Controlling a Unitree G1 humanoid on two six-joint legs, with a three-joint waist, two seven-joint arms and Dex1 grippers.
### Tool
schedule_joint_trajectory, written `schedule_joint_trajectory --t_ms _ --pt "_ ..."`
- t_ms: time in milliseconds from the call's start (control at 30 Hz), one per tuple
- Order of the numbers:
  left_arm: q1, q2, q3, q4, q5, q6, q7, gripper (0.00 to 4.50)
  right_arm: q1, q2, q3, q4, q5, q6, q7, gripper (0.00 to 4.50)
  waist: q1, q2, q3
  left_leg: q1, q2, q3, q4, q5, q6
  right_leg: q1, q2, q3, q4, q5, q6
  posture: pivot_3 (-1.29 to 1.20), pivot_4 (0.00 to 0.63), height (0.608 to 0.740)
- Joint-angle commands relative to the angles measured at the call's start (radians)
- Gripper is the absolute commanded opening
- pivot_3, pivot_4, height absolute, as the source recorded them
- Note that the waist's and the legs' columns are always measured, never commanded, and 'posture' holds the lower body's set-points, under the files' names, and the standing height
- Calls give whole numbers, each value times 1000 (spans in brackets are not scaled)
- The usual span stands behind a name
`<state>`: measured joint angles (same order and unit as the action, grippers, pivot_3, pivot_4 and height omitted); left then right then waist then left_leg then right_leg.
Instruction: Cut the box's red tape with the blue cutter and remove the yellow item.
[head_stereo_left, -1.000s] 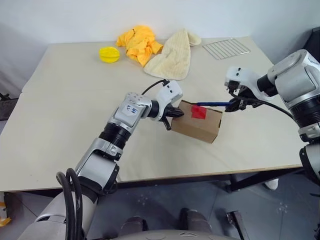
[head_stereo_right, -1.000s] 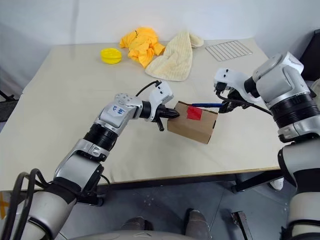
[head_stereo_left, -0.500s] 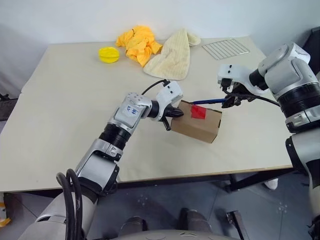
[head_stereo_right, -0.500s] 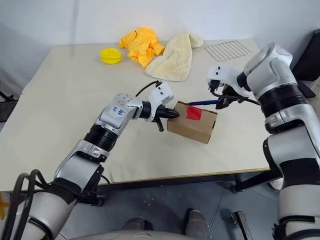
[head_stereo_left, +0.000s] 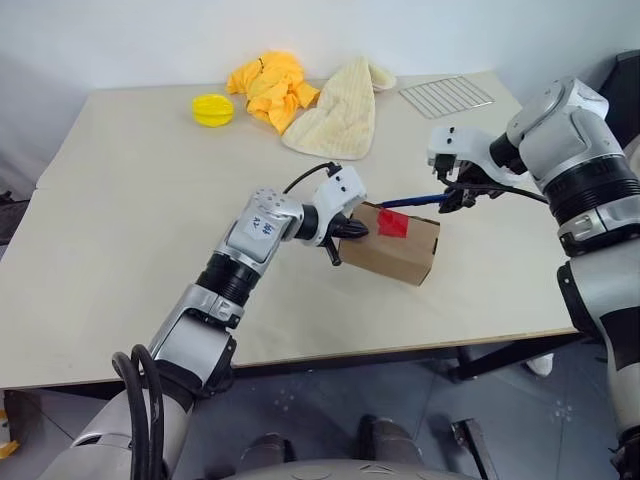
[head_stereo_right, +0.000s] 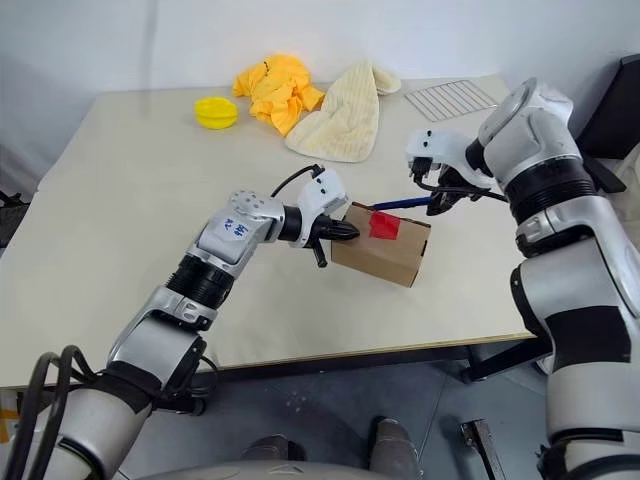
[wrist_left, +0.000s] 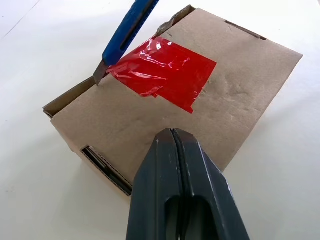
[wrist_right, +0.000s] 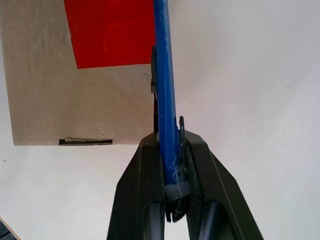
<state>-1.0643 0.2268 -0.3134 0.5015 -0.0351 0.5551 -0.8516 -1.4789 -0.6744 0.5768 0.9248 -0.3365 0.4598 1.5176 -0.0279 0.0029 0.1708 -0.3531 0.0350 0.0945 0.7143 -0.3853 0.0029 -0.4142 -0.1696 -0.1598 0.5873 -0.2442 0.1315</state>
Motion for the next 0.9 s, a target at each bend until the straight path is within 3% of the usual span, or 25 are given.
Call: schedule_joint_trajectory --t_ms 33,900 --pt "42 -5 -41 9 29 36 -12 0 -29 0 -25 -14 -18 1 8 150 0 0 0 0 0 0 0 0 0 0 0 0 0 0 0 0 150 740" --pt "33 -5 -25 43 30 31 -1 0 -25 -4 -46 -56 -37 49 29 150 0 1 0 0 0 0 0 0 0 0 0 0 0 0 0 0 150 740"
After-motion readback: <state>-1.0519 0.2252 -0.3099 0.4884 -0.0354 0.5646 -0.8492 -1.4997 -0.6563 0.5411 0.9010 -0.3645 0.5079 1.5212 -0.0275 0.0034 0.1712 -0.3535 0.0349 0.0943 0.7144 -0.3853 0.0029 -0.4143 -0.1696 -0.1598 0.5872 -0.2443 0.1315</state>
